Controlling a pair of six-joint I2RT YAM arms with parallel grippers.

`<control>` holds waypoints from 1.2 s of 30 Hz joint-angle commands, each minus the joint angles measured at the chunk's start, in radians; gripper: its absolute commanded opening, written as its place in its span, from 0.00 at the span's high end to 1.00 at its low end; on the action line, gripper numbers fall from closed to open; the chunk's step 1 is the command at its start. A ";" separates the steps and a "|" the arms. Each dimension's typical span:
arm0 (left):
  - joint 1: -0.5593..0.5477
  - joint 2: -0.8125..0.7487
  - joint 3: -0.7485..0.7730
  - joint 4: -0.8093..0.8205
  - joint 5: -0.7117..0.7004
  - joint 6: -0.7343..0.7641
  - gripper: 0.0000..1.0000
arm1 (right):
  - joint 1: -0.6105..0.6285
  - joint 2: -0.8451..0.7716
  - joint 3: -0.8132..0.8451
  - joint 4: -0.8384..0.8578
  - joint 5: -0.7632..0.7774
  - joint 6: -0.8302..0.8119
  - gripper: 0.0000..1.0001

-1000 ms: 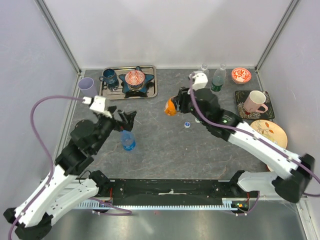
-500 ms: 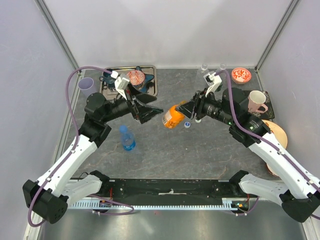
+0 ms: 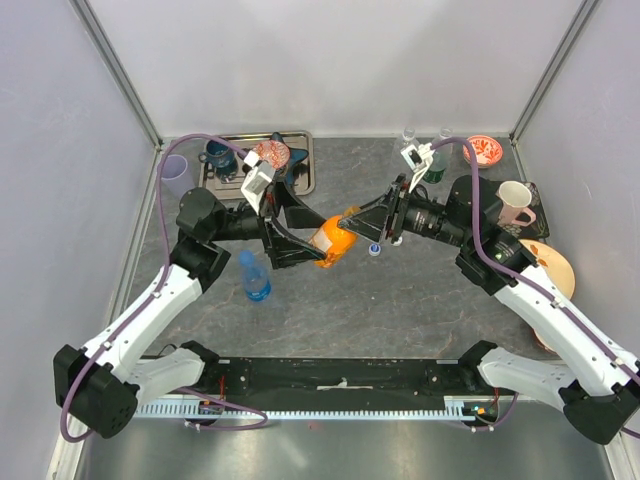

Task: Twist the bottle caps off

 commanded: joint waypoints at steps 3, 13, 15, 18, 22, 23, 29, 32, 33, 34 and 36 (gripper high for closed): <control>-0.046 0.030 0.014 -0.037 0.047 0.062 0.00 | 0.039 0.007 -0.003 0.129 0.045 0.016 1.00; -0.111 0.050 0.052 -0.160 -0.011 0.179 0.08 | 0.127 0.034 0.009 0.157 0.119 -0.007 1.00; -0.115 0.048 0.054 -0.177 -0.016 0.192 0.11 | 0.139 0.040 0.012 0.154 0.131 -0.015 1.00; -0.117 0.039 0.055 -0.203 -0.028 0.214 0.14 | 0.148 0.048 0.018 0.143 0.136 -0.021 1.00; -0.117 0.033 0.067 -0.232 -0.045 0.238 0.15 | 0.161 0.053 0.019 0.117 0.148 -0.030 1.00; -0.117 0.033 0.069 -0.235 -0.047 0.240 0.15 | 0.162 0.054 0.019 0.119 0.150 -0.030 1.00; -0.119 0.019 0.067 -0.252 -0.074 0.263 0.29 | 0.170 0.039 0.008 0.116 0.164 -0.038 1.00; -0.119 0.013 0.063 -0.261 -0.086 0.277 0.40 | 0.172 0.027 -0.003 0.113 0.167 -0.038 1.00; -0.119 0.010 0.063 -0.263 -0.090 0.280 0.43 | 0.172 0.025 -0.009 0.110 0.167 -0.040 1.00; -0.119 0.008 0.063 -0.272 -0.093 0.285 0.47 | 0.172 0.022 -0.012 0.108 0.167 -0.041 1.00; -0.119 0.005 0.063 -0.278 -0.102 0.294 0.51 | 0.170 0.016 -0.018 0.100 0.168 -0.041 1.00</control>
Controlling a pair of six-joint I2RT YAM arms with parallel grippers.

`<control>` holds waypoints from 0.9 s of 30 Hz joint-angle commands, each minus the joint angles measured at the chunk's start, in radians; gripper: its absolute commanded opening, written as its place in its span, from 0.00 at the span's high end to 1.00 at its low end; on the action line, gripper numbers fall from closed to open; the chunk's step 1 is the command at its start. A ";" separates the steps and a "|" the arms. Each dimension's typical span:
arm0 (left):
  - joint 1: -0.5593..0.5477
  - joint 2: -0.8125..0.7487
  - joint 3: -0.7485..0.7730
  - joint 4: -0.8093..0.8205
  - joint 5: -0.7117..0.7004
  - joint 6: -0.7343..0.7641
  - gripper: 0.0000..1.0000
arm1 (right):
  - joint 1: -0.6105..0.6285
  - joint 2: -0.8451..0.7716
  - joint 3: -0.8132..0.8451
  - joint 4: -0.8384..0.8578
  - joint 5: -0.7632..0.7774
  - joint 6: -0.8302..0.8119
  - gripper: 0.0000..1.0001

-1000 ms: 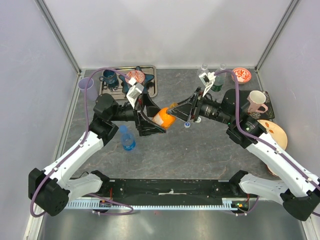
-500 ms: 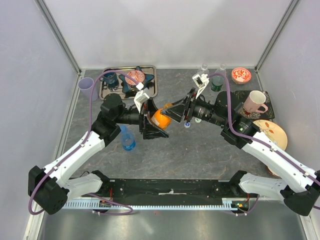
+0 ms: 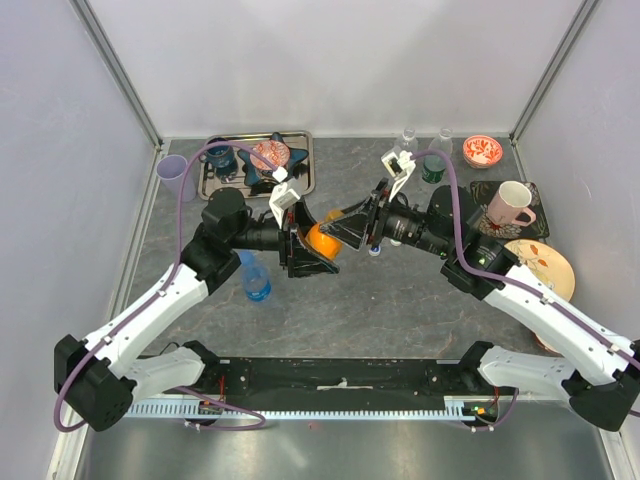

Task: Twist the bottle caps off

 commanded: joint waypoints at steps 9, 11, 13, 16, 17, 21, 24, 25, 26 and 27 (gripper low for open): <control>-0.088 -0.079 0.043 -0.126 -0.316 0.248 0.64 | 0.008 -0.028 0.105 -0.119 0.228 0.007 0.20; -0.134 -0.096 0.041 -0.140 -0.437 0.293 0.67 | 0.008 -0.024 0.127 -0.130 0.267 0.020 0.19; -0.164 -0.108 0.037 -0.151 -0.527 0.316 0.71 | 0.008 -0.020 0.148 -0.145 0.328 0.047 0.19; -0.226 -0.126 0.028 -0.154 -0.719 0.360 0.73 | 0.008 -0.008 0.167 -0.173 0.388 0.075 0.21; -0.257 -0.131 0.025 -0.154 -0.808 0.379 0.73 | 0.008 -0.002 0.171 -0.183 0.393 0.092 0.21; -0.309 -0.126 0.028 -0.157 -1.002 0.390 0.73 | 0.008 0.023 0.190 -0.222 0.408 0.122 0.23; -0.337 -0.116 0.031 -0.160 -1.097 0.423 0.75 | 0.011 0.029 0.191 -0.220 0.402 0.135 0.24; -0.342 -0.114 0.032 -0.160 -1.111 0.425 0.75 | 0.014 0.031 0.193 -0.220 0.402 0.135 0.24; -0.351 -0.108 0.035 -0.161 -1.135 0.431 0.75 | 0.017 0.032 0.193 -0.220 0.402 0.135 0.24; -0.355 -0.103 0.037 -0.163 -1.147 0.431 0.75 | 0.019 0.035 0.198 -0.220 0.405 0.136 0.24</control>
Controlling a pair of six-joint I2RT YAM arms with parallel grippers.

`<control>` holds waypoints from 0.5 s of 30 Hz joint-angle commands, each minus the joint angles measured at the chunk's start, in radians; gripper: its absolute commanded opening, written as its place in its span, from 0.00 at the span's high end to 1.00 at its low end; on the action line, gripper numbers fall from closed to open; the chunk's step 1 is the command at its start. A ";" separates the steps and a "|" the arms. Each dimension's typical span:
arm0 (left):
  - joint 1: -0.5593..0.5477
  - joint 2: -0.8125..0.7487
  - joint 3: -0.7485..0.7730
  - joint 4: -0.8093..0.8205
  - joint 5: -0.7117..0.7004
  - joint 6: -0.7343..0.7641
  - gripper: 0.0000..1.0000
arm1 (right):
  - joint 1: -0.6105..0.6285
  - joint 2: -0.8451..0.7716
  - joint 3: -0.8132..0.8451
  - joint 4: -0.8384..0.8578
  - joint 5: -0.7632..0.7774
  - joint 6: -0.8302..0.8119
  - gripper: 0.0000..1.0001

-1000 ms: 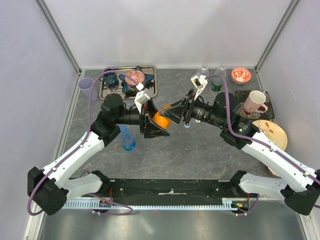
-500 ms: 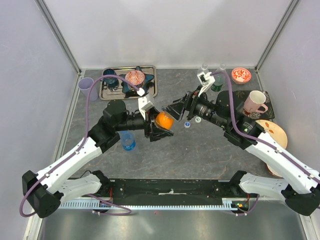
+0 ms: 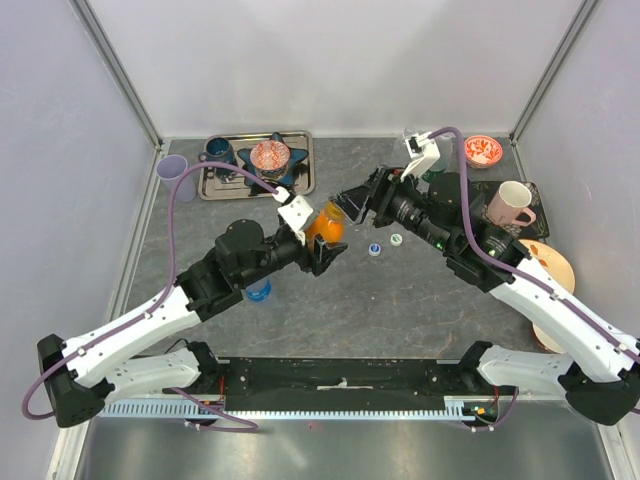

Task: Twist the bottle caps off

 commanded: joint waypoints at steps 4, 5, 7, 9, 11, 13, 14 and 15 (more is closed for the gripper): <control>-0.037 0.023 0.039 0.023 -0.206 0.079 0.76 | 0.022 0.021 0.049 0.001 0.028 0.023 0.25; -0.039 0.023 0.041 0.023 -0.207 0.082 0.76 | 0.024 0.022 0.049 0.006 0.030 0.023 0.25; -0.040 0.026 0.042 0.023 -0.212 0.084 0.76 | 0.027 0.030 0.049 0.009 0.030 0.021 0.25; -0.042 0.026 0.042 0.023 -0.217 0.084 0.76 | 0.031 0.036 0.051 0.012 0.026 0.021 0.25; -0.043 0.026 0.042 0.023 -0.218 0.087 0.76 | 0.036 0.045 0.051 0.012 0.030 0.018 0.26; -0.045 0.027 0.042 0.023 -0.218 0.087 0.76 | 0.036 0.053 0.048 0.013 0.034 0.017 0.26; -0.045 0.024 0.042 0.023 -0.215 0.085 0.76 | 0.037 0.054 0.043 0.015 0.034 0.017 0.27; -0.045 0.024 0.042 0.023 -0.215 0.087 0.77 | 0.037 0.056 0.042 0.015 0.036 0.015 0.28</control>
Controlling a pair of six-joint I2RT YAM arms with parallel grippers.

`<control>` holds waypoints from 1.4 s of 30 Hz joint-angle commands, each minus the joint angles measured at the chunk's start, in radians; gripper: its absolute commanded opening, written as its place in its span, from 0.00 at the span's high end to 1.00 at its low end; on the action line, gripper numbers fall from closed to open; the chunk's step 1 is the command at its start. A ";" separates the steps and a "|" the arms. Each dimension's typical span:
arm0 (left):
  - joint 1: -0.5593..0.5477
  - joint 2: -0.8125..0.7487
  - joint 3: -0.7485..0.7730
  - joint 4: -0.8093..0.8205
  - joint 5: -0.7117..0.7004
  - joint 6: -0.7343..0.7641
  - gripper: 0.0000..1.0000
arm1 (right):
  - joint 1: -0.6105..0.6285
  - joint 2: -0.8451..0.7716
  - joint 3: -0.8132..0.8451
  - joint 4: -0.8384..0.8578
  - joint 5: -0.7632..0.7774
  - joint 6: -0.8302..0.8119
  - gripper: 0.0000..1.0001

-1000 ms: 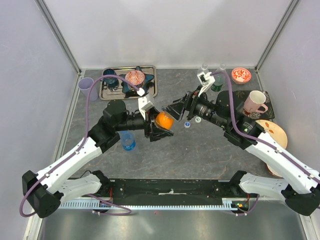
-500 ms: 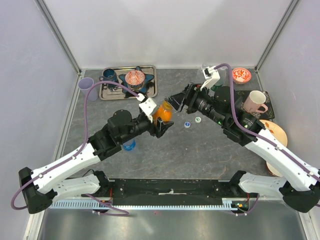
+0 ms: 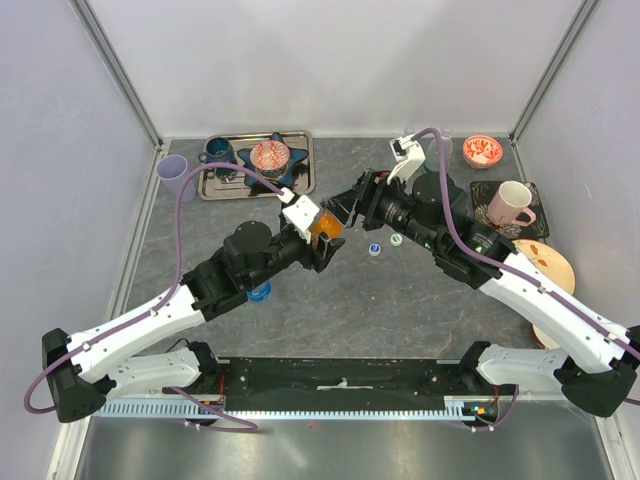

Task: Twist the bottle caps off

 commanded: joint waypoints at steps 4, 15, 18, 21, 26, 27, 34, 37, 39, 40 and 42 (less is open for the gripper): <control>-0.008 -0.010 0.039 0.028 -0.025 0.044 0.77 | 0.006 0.006 0.022 0.046 0.016 -0.010 0.39; -0.010 -0.016 0.028 0.029 -0.010 0.033 0.77 | 0.007 -0.012 -0.021 0.075 0.041 -0.036 0.89; -0.010 -0.025 0.025 0.037 0.001 0.030 0.77 | 0.007 -0.014 -0.030 0.073 0.018 -0.037 1.00; -0.010 -0.028 0.031 0.037 0.017 0.027 0.77 | 0.007 -0.023 -0.050 0.081 -0.014 -0.057 1.00; -0.008 -0.056 0.036 0.054 0.126 0.010 0.80 | 0.007 -0.035 -0.065 0.067 -0.131 -0.152 1.00; -0.008 -0.070 0.036 0.060 0.178 0.008 0.82 | 0.007 -0.046 -0.067 0.067 -0.149 -0.171 1.00; 0.088 -0.102 0.042 0.135 0.746 -0.161 0.84 | 0.007 -0.086 -0.026 0.026 -0.419 -0.365 1.00; 0.173 -0.045 0.067 0.225 1.059 -0.331 0.84 | 0.007 -0.093 -0.018 0.024 -0.588 -0.424 1.00; 0.202 -0.013 0.065 0.369 1.181 -0.488 0.84 | 0.007 -0.107 -0.027 0.026 -0.696 -0.448 1.00; 0.219 0.014 0.062 0.427 1.270 -0.537 0.84 | 0.007 -0.115 -0.032 0.032 -0.738 -0.465 1.00; 0.227 0.039 0.061 0.570 1.336 -0.660 0.83 | 0.007 -0.141 -0.052 0.073 -0.838 -0.461 1.00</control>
